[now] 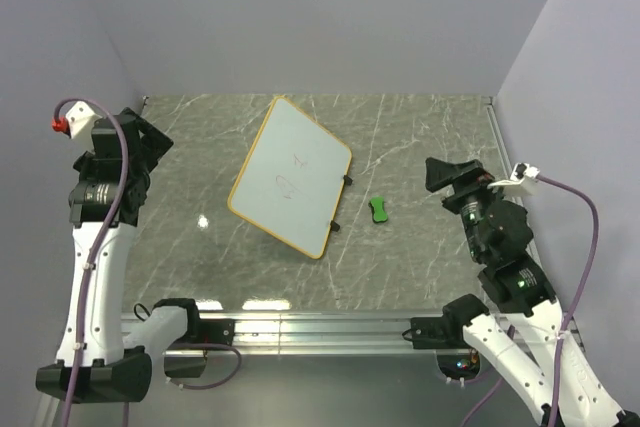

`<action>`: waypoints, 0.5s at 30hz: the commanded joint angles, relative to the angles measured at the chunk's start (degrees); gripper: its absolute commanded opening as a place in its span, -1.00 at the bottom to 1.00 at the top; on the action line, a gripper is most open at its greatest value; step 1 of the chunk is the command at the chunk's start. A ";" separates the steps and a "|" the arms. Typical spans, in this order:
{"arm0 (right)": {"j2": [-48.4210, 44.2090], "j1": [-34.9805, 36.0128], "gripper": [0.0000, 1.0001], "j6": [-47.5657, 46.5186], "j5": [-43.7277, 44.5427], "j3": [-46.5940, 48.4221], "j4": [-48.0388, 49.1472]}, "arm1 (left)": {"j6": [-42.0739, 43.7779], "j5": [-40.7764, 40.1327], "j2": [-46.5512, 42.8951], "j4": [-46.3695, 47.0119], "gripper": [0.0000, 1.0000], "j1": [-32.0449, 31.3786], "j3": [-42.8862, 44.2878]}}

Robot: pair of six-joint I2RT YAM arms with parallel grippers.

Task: Erase the whiteboard

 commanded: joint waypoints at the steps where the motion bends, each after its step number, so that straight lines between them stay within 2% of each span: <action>1: 1.00 -0.15 0.99 5.32 -0.51 1.11 -12.77 | 2.69 3.94 -0.58 0.22 0.99 -0.62 -0.86; 5: 4.85 0.03 0.99 1.71 -1.31 4.71 -17.37 | 2.60 8.41 -4.53 1.71 0.99 -0.88 -4.64; 9: 14.41 0.03 0.99 -1.10 -3.75 10.85 -21.41 | -0.39 5.78 -5.33 -2.76 0.99 -0.88 -5.78; 14: 24.80 0.03 0.99 -1.98 -2.71 17.01 -27.47 | 0.76 11.40 -8.48 -1.19 0.99 -0.80 -9.12; 15: 29.34 0.03 0.99 -2.33 -3.67 19.02 -29.40 | 0.93 12.28 -9.10 -0.58 0.99 -0.80 -9.56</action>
